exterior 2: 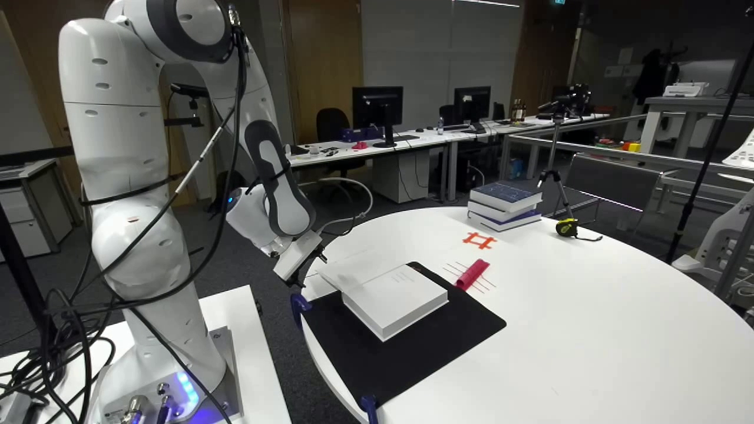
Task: Close the book
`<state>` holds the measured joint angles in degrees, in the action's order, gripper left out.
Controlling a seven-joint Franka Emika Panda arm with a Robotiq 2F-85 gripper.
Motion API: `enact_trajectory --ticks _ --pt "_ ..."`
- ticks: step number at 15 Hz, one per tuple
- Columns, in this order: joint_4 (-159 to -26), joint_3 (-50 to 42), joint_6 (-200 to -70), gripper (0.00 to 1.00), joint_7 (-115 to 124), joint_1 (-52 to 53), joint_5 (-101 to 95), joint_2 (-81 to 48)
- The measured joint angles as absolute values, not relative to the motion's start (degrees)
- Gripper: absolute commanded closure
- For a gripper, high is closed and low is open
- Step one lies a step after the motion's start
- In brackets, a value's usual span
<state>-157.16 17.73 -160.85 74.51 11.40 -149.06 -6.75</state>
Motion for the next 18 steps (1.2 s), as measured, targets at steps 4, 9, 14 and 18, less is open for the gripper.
enact_trajectory --ticks 4,9,14,18 --pt "-155.12 19.06 -158.23 0.00 74.51 11.37 -149.06 -8.72" --pt "-152.64 19.43 -157.19 0.00 74.51 11.14 -149.06 -9.89" --pt "-151.53 19.43 -155.78 0.00 74.51 10.99 -149.06 -10.14" --pt "-151.49 19.41 -153.93 0.00 74.51 10.75 -149.06 -10.94"
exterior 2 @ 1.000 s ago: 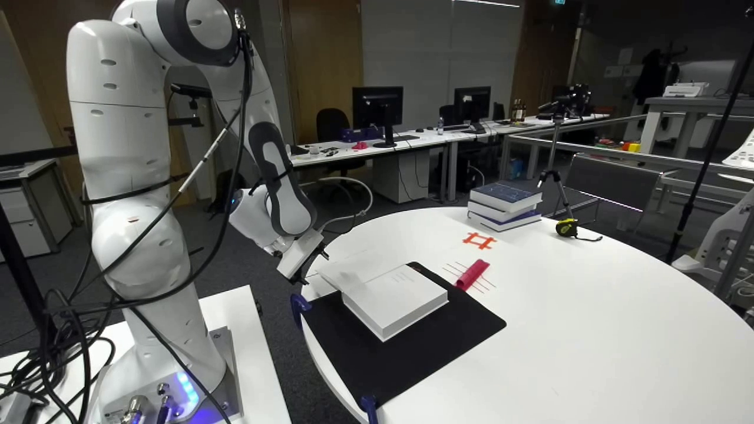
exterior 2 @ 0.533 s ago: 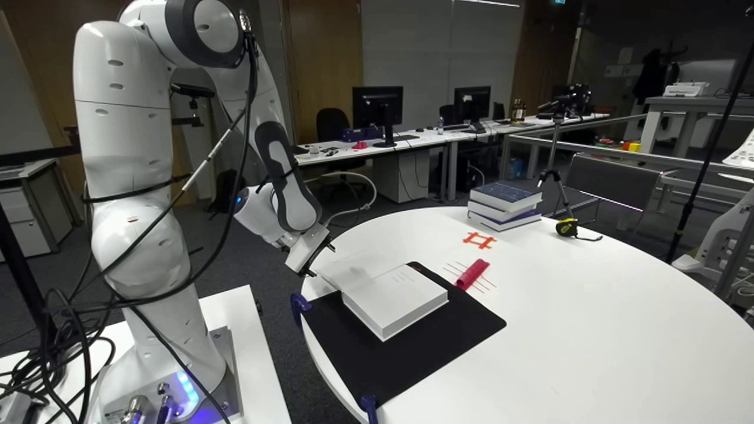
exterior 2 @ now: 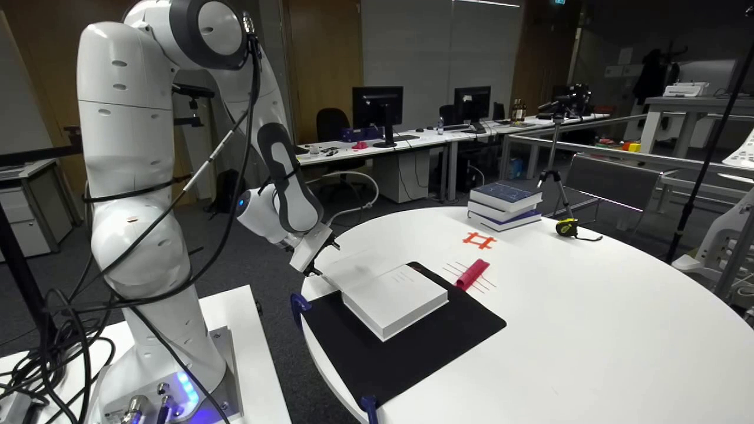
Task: Close the book
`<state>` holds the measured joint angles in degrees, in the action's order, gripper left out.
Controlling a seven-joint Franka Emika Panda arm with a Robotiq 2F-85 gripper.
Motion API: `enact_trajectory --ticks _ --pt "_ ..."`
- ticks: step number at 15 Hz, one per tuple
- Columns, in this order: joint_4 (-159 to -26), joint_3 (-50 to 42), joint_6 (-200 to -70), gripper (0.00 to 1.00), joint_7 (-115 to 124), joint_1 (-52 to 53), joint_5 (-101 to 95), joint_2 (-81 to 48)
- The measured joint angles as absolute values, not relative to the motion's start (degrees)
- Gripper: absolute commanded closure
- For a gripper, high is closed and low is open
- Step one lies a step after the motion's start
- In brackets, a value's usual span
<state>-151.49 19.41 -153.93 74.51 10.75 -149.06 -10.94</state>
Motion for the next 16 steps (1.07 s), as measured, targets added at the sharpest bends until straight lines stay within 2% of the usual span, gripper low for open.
enact_trajectory --ticks 16 --pt "-150.57 19.72 -149.95 0.00 73.94 8.35 -149.08 -15.15"
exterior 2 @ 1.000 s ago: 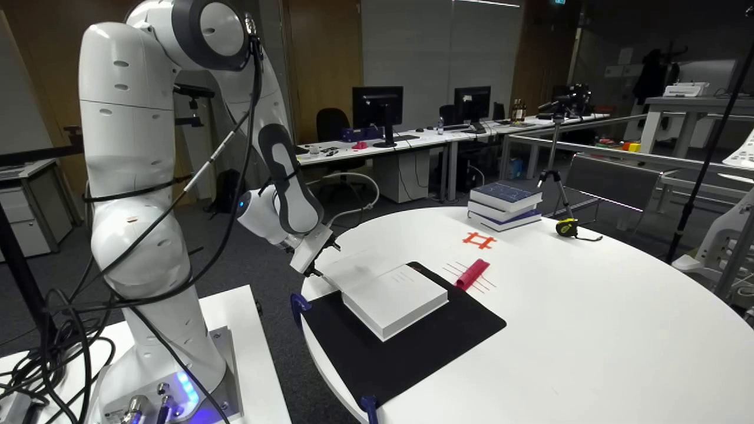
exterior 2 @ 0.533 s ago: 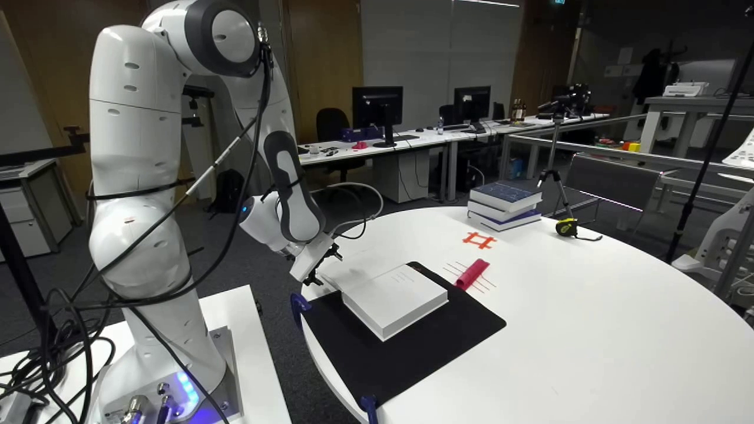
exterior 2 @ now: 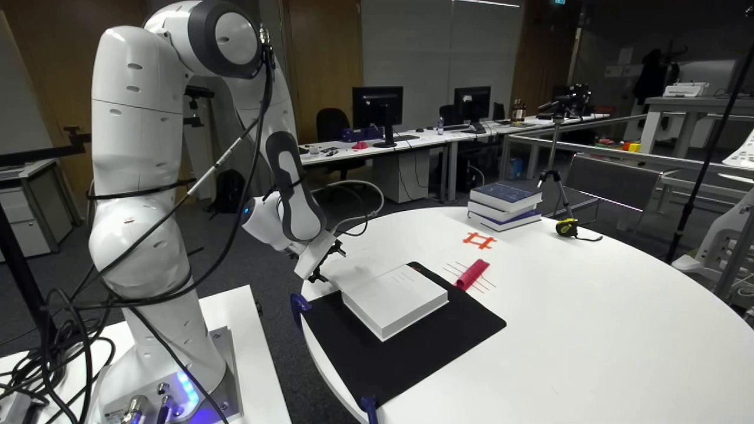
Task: Close the book
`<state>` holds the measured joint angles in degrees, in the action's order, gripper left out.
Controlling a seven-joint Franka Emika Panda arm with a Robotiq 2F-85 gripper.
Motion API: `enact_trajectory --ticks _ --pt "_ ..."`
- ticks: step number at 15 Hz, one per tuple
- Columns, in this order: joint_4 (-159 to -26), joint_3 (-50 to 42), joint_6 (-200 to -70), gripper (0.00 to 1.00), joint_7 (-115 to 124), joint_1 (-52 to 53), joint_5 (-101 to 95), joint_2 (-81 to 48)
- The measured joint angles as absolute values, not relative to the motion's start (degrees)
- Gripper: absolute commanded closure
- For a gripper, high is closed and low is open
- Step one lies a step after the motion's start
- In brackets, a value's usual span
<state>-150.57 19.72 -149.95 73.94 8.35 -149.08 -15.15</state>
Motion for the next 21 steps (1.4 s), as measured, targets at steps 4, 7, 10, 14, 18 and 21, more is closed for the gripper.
enact_trajectory --ticks 4,7,10,14,18,21 --pt "-149.94 19.68 -148.09 0.00 73.67 8.34 -149.08 -16.55" --pt "-149.45 19.85 -146.93 0.00 73.34 8.35 -149.08 -17.38" --pt "-149.27 21.38 -144.63 0.00 73.57 8.38 -149.08 -17.38" --pt "-149.39 24.25 -139.51 0.00 76.41 9.17 -149.08 -17.21" --pt "-149.58 25.54 -135.56 0.00 81.14 9.88 -149.08 -17.13" --pt "-149.70 25.75 -132.28 0.00 86.53 9.88 -149.08 -17.08"
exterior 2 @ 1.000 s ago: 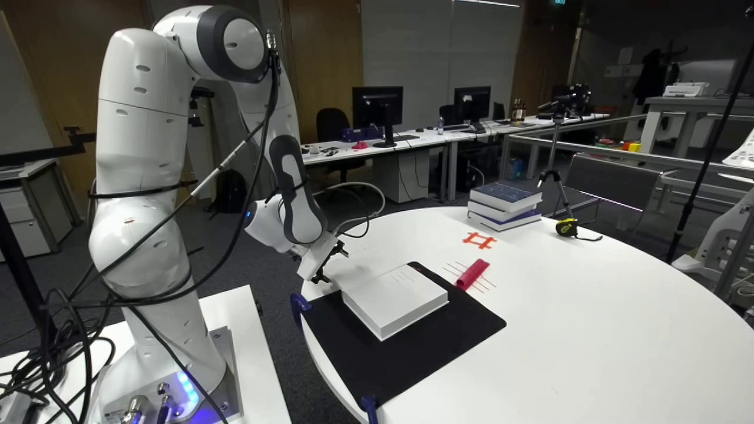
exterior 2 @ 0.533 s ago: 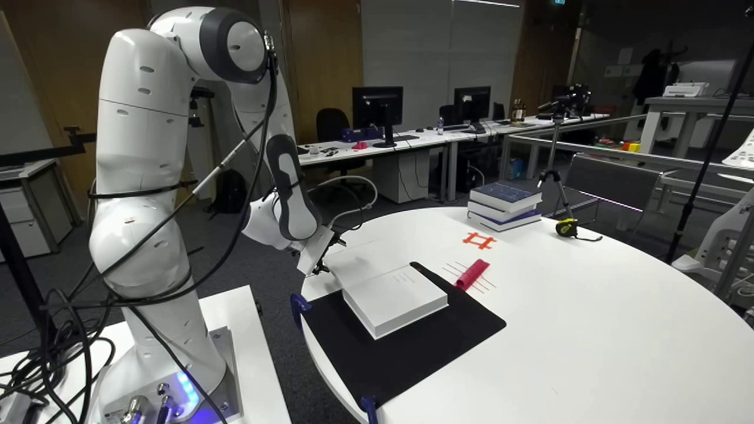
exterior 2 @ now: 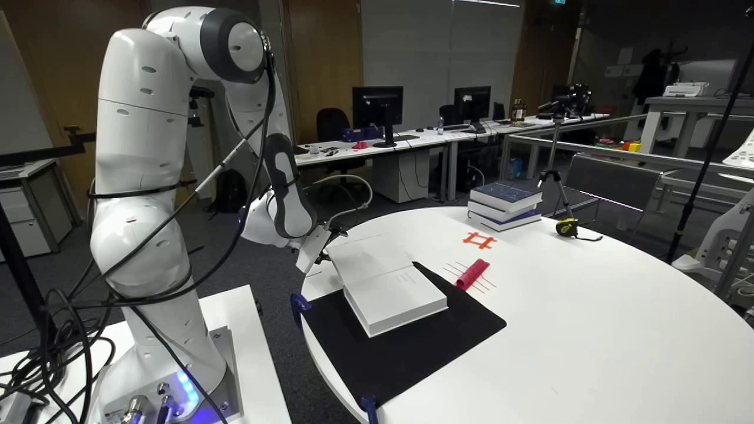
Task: Close the book
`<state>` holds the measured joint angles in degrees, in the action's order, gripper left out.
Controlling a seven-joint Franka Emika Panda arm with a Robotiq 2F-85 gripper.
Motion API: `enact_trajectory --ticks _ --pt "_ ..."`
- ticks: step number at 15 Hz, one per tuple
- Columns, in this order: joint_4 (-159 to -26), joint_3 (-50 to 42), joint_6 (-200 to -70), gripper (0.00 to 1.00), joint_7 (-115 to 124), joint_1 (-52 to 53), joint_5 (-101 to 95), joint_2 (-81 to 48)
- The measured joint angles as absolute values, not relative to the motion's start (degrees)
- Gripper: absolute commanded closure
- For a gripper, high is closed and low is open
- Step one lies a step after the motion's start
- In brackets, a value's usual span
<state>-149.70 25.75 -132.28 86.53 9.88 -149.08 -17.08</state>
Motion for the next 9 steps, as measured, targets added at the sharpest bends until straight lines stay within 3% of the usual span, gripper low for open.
enact_trajectory --ticks 9 --pt "-150.42 22.79 -126.30 0.00 102.90 9.04 -149.07 -15.74"
